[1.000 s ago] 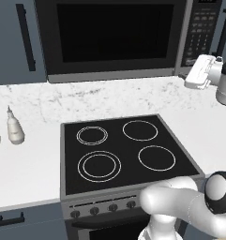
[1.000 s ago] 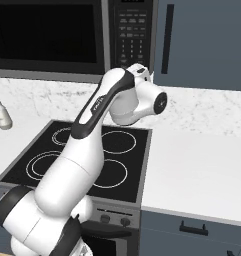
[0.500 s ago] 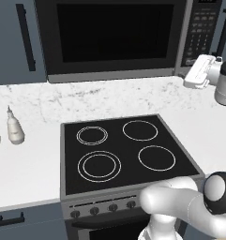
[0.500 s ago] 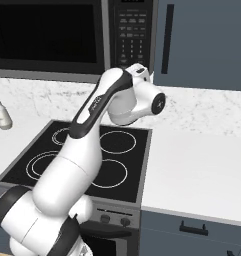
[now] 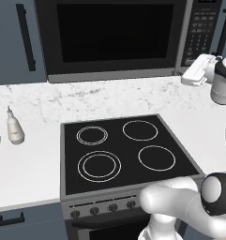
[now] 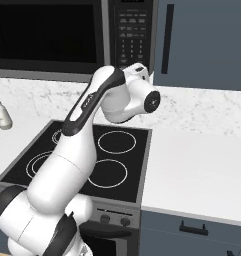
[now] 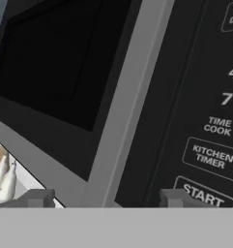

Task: Pick the eggplant from the sink and place it in the bowl. Then pick the bowl and place it in the microwave. Then close the microwave door and press the start button.

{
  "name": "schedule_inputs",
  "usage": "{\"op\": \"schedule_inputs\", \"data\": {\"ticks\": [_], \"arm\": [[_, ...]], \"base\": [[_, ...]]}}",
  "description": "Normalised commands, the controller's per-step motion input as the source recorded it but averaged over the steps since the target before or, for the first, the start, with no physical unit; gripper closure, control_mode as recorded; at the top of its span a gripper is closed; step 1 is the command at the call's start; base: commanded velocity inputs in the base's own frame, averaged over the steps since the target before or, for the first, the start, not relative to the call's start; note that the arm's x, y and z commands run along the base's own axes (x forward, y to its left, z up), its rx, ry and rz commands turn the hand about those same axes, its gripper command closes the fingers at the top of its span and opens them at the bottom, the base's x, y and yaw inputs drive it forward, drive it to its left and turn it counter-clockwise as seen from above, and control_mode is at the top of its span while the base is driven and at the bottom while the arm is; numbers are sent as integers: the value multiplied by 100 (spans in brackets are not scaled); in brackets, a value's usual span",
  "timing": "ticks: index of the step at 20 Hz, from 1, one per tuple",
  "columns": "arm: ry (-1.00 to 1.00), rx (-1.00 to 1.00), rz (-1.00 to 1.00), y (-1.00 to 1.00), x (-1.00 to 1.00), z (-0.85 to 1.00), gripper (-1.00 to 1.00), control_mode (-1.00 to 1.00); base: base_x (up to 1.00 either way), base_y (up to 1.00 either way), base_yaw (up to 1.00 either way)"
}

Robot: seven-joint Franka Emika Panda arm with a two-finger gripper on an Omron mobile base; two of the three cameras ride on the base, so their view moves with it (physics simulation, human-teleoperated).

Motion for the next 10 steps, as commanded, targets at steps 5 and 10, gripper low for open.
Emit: {"op": "schedule_inputs", "data": {"ticks": [5, 10], "arm": [[3, 1, 1, -36, 70, 0, -100, -100], [-3, 0, 1, -1, -22, -5, -100, -100]], "base": [[0, 0, 0], [0, 0, 0]]}}
